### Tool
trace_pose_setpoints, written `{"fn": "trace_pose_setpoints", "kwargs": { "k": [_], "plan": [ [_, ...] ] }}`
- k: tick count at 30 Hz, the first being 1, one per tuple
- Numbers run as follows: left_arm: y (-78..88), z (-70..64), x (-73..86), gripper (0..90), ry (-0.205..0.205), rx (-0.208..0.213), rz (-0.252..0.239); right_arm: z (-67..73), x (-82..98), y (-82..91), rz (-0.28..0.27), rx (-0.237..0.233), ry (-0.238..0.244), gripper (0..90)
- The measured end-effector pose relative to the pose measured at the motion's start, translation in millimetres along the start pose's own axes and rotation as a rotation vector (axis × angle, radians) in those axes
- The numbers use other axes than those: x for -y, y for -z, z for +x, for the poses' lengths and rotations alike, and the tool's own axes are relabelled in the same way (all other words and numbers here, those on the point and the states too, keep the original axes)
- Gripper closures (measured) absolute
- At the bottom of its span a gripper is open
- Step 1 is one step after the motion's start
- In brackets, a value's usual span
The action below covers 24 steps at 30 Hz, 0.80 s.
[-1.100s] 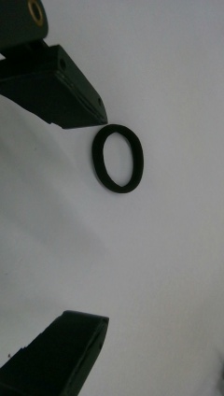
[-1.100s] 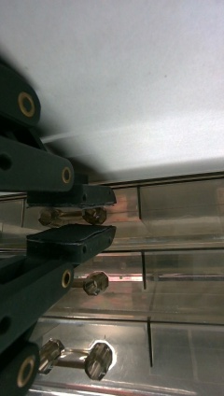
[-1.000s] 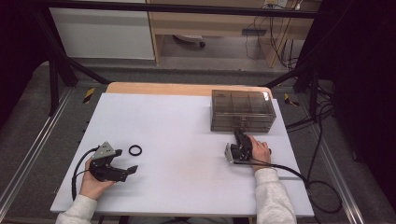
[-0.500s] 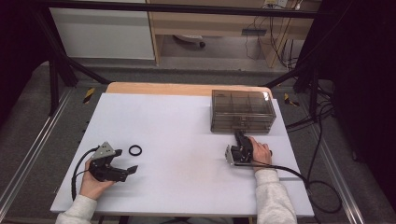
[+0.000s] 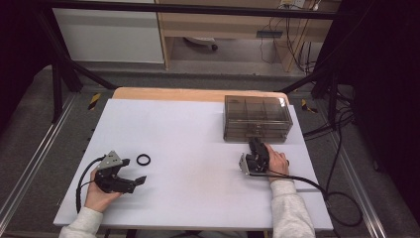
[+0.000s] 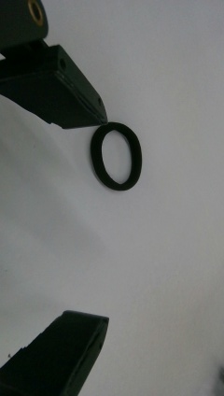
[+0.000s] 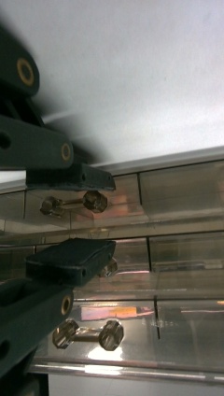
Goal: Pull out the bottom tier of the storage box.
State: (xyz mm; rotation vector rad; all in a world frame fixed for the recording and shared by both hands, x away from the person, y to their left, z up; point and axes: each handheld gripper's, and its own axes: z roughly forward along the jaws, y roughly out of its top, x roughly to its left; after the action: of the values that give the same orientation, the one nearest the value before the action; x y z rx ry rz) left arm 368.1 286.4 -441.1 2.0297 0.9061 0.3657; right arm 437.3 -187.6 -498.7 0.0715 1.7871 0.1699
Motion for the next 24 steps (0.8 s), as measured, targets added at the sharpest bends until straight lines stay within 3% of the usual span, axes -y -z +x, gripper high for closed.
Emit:
{"fn": "trace_pose_setpoints", "kwargs": {
  "k": [14,24],
  "plan": [
    [-0.4,0.0,0.1,4.3,-0.001,0.003,0.002,-3.4,0.3,-3.2,-0.001,-0.043,-0.008,66.1],
    [-0.5,-0.3,0.1,4.3,-0.002,0.003,0.004,-3.3,0.3,-3.2,0.003,-0.038,0.026,68.2]
  ]
}}
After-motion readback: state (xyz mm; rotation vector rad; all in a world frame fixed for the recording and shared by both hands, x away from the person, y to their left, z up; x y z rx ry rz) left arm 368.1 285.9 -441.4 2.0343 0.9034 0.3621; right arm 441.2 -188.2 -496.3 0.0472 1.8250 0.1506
